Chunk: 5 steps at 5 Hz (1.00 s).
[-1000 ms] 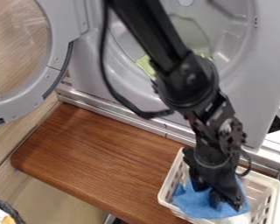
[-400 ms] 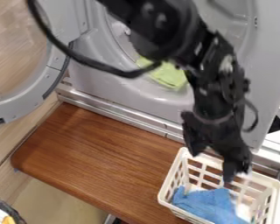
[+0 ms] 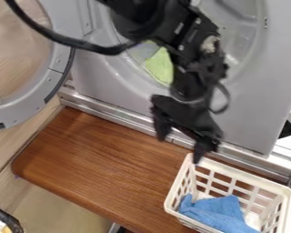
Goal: Put the blue cloth in the white basket
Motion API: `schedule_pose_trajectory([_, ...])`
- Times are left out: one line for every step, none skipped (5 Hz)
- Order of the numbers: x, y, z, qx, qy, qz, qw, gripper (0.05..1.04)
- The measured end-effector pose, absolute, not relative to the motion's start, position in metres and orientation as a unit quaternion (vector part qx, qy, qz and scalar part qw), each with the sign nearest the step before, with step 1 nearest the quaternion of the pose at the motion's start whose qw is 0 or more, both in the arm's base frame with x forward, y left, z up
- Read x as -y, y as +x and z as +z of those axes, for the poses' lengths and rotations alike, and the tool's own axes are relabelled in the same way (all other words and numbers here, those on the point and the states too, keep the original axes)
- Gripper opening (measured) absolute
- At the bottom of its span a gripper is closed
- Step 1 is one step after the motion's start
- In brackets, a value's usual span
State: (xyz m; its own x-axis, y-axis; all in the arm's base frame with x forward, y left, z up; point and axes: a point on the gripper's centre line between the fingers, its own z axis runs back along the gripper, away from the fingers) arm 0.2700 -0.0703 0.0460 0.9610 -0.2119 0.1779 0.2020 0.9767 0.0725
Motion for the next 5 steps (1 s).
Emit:
schedule_pose_trajectory([0.043,0.283,0.043,0.078,0.027,-0.052,0.995,1.000])
schedule_pose_trajectory([0.021,0.296,0.050,0.070,0.041,-0.013,0.997,1.000])
schedule_pose_trajectory([0.005,0.319,0.067,0.084,0.028,0.010,0.996,1.000])
schedule_pose_trajectory([0.018,0.337,0.079,0.091,0.019,-0.012,0.996,1.000])
schedule_pose_trajectory([0.037,0.342,0.092,0.092,-0.011,-0.033,0.995,1.000])
